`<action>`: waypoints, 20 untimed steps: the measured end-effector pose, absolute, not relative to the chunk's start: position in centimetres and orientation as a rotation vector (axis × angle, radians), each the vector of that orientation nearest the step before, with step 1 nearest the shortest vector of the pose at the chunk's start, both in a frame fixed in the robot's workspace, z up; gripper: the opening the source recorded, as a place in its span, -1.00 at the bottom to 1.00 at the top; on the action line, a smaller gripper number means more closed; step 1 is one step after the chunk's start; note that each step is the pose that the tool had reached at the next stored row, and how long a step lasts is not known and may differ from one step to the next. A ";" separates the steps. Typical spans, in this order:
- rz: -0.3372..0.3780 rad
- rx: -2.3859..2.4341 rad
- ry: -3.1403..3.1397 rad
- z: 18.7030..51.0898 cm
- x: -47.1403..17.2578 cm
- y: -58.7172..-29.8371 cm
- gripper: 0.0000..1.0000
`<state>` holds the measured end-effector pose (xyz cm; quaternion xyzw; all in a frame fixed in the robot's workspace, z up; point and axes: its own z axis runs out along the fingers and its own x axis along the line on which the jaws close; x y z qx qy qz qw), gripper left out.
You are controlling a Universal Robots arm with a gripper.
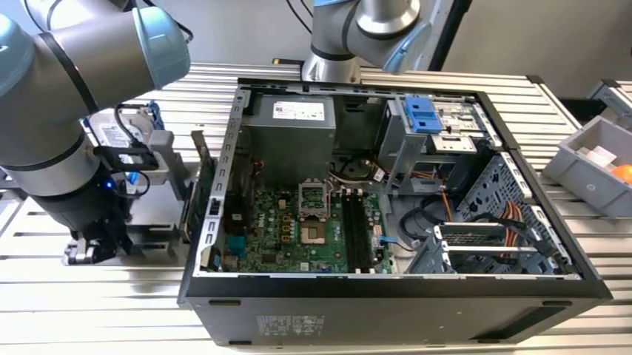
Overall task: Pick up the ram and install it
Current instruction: 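Pick up the ram and move it above insertion slot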
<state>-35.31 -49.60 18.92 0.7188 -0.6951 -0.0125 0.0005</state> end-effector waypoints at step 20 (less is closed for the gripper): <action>-0.039 2.258 -2.183 19.0 -35.3 -49.6 -1.00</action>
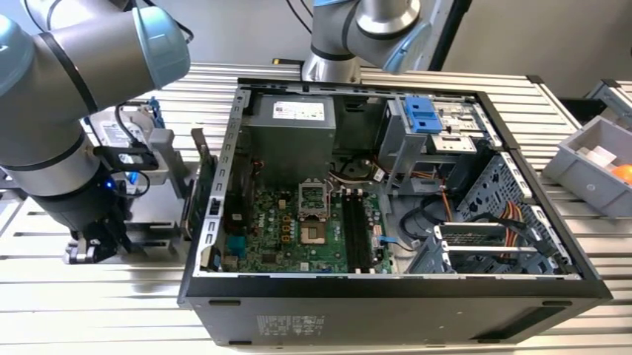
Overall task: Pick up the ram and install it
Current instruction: 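Pick up the ram and move it above insertion slot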
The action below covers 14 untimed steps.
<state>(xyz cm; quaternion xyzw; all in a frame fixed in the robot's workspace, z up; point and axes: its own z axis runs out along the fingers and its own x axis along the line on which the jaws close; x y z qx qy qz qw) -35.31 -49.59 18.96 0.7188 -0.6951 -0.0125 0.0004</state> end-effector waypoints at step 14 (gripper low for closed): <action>-0.038 2.257 -2.183 19.9 -35.3 -49.6 -1.00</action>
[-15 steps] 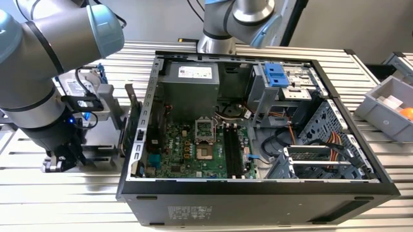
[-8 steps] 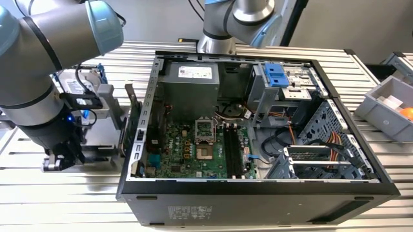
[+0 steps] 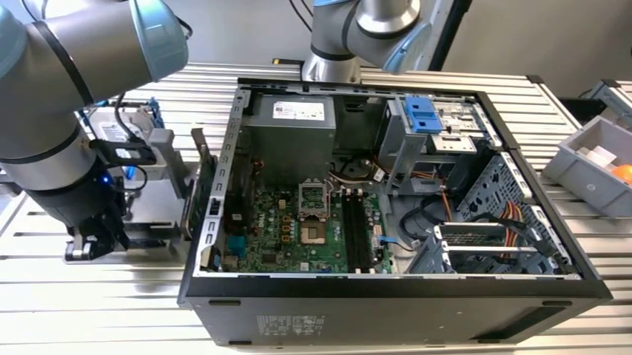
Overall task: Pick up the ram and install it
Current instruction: 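Pick up the ram and move it above insertion slot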
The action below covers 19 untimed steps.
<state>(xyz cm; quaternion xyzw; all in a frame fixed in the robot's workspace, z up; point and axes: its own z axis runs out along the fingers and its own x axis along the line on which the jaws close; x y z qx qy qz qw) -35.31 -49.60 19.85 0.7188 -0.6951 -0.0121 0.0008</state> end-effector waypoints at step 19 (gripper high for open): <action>-0.038 2.257 -2.182 21.3 -35.3 -49.6 -1.00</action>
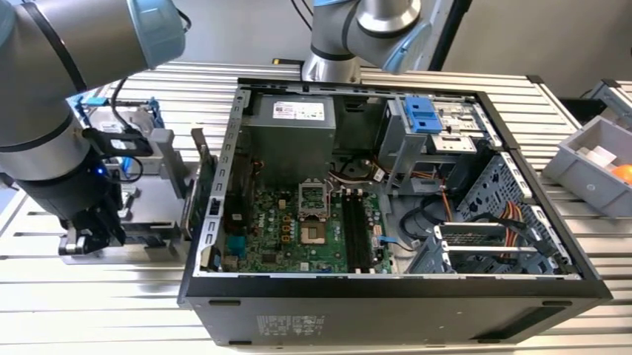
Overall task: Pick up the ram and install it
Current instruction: 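Pick up the ram and move it above insertion slot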
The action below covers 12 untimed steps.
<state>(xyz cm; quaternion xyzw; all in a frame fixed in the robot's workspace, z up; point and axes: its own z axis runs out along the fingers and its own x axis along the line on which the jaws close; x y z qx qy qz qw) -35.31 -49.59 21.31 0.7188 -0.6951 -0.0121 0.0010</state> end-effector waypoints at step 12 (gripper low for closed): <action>-0.038 2.257 -2.183 22.4 -35.3 -49.6 -1.00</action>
